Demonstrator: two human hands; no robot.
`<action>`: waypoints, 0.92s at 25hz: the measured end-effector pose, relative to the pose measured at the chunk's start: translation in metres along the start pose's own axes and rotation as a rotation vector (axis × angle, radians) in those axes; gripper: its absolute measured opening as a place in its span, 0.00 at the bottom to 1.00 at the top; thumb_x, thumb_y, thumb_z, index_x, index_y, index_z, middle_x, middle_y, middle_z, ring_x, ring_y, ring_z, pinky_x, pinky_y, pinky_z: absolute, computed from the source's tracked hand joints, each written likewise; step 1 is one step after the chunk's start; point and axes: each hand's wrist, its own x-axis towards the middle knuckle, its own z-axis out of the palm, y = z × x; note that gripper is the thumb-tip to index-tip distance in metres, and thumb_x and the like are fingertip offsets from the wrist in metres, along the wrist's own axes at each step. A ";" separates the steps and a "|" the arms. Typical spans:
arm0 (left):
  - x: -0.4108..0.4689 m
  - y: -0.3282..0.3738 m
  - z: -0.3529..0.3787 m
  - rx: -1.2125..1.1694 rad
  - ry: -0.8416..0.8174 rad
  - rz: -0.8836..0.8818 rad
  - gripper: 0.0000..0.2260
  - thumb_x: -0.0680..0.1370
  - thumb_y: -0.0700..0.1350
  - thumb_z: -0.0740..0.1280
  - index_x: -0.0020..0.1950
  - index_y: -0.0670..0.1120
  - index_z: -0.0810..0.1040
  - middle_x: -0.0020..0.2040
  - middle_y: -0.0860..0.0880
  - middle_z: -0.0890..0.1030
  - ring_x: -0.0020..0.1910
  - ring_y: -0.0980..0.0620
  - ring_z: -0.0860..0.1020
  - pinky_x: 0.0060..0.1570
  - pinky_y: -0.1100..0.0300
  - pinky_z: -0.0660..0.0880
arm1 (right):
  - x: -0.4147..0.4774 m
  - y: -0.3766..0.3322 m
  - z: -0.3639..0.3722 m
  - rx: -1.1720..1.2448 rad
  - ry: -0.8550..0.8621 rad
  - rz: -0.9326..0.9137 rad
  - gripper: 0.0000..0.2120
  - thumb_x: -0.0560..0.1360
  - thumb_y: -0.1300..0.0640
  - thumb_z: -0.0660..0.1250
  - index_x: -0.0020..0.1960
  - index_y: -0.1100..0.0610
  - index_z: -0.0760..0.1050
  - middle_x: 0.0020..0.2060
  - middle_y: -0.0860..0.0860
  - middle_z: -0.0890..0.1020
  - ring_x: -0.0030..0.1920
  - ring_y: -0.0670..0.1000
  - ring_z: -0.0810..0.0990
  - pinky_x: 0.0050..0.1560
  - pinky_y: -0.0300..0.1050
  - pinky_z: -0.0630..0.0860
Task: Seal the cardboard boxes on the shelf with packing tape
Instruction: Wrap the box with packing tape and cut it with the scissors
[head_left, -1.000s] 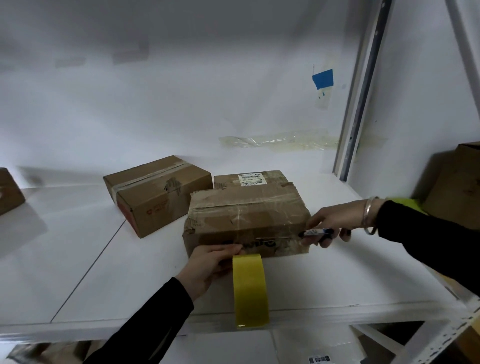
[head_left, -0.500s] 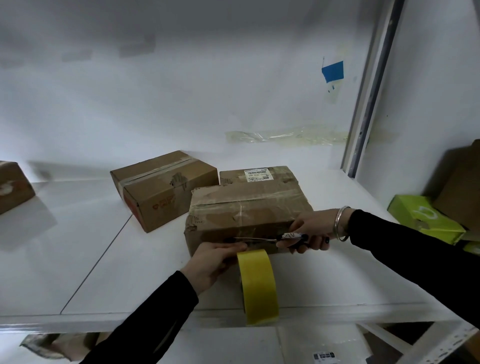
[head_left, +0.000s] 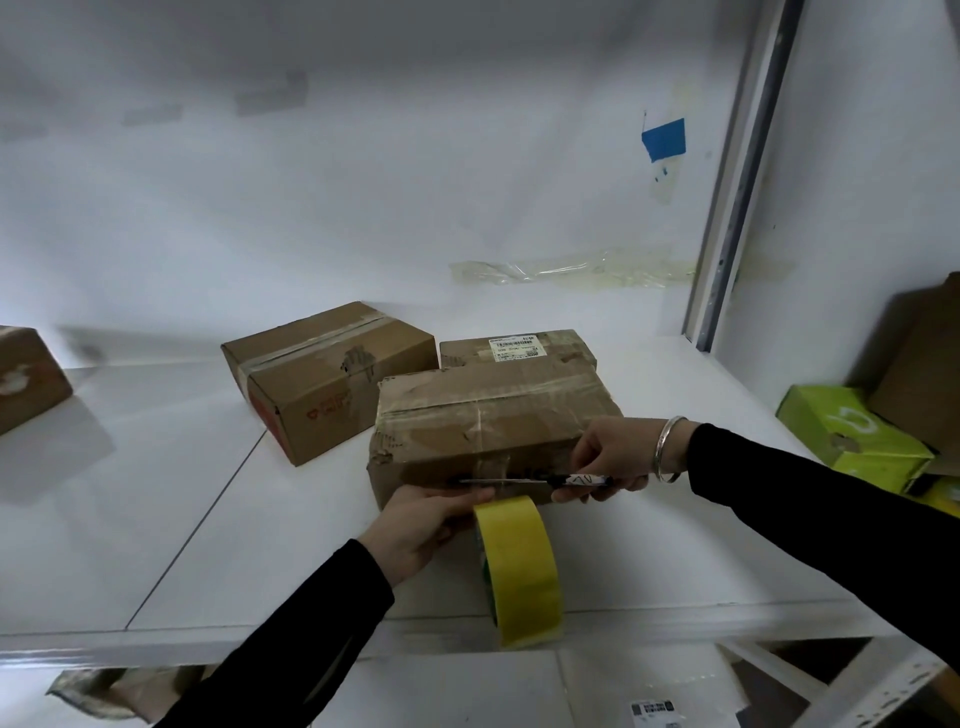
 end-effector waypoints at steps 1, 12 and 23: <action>-0.001 0.002 0.000 0.016 0.008 0.005 0.04 0.71 0.34 0.71 0.44 0.36 0.81 0.30 0.49 0.83 0.28 0.57 0.79 0.26 0.68 0.72 | 0.000 0.001 -0.002 0.030 -0.007 -0.011 0.10 0.71 0.50 0.72 0.31 0.50 0.82 0.20 0.46 0.73 0.19 0.44 0.62 0.21 0.34 0.55; -0.024 0.000 -0.029 0.035 -0.032 0.091 0.06 0.72 0.34 0.69 0.46 0.41 0.82 0.43 0.45 0.84 0.45 0.50 0.81 0.54 0.58 0.77 | -0.047 -0.020 -0.068 0.311 -0.262 -0.102 0.25 0.57 0.35 0.75 0.31 0.56 0.73 0.31 0.54 0.64 0.25 0.47 0.58 0.23 0.35 0.55; -0.035 -0.004 -0.003 -0.158 -0.089 0.053 0.05 0.73 0.35 0.68 0.47 0.41 0.80 0.38 0.47 0.84 0.37 0.54 0.82 0.42 0.62 0.79 | 0.054 -0.044 0.009 -0.028 0.640 -0.366 0.09 0.69 0.64 0.67 0.41 0.52 0.71 0.46 0.54 0.81 0.50 0.56 0.81 0.45 0.41 0.73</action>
